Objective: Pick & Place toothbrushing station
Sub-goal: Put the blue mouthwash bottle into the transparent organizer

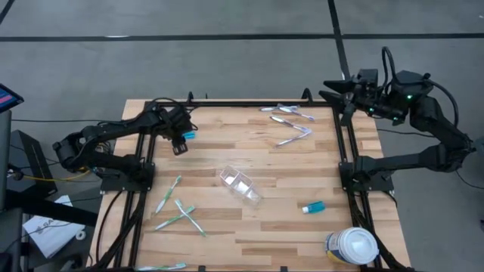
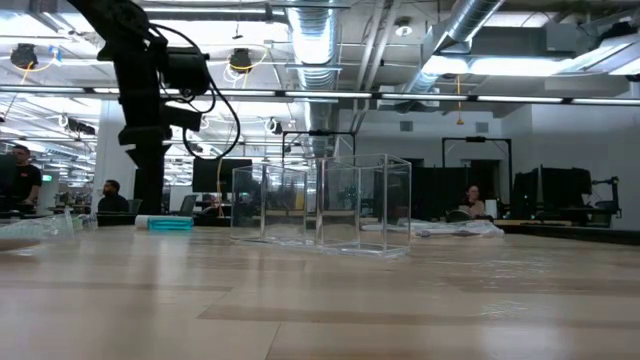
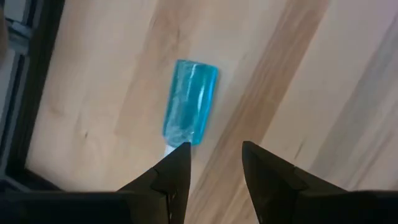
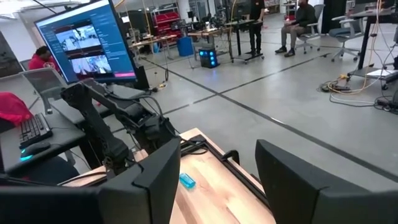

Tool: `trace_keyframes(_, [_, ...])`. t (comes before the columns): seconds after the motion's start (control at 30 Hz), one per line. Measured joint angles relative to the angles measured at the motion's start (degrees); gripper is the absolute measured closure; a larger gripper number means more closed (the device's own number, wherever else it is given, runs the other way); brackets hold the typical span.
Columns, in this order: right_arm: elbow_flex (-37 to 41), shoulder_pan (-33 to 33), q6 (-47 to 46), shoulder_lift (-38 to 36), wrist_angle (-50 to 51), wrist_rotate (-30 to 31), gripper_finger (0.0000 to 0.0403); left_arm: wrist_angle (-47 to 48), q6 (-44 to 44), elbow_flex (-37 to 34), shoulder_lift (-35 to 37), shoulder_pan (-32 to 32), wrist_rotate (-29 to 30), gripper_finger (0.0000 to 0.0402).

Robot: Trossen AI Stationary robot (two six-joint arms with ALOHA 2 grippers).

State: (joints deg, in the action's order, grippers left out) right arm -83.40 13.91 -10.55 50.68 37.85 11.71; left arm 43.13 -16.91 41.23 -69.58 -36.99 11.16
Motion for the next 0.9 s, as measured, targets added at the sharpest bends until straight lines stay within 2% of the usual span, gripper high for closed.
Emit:
trace_keyframes(0.13, [0.0, 0.0, 0.8, -0.1, 0.1, -1.4, 0.0204, 0.3, -3.7, 0.0, -0.1, -1.8, -0.1, 0.0254])
trace_keyframes(0.43, [0.0, 0.0, 4.9, -0.1, 1.0, -1.4, 0.0203, 2.1, -7.9, -0.3, -0.7, -7.3, 1.3, 0.0198])
trace_keyframes(0.9, [0.0, 0.0, 6.5, 0.0, 1.6, -1.4, 0.0203, 1.1, -13.4, -3.5, -0.7, -9.7, -3.1, 0.0185])
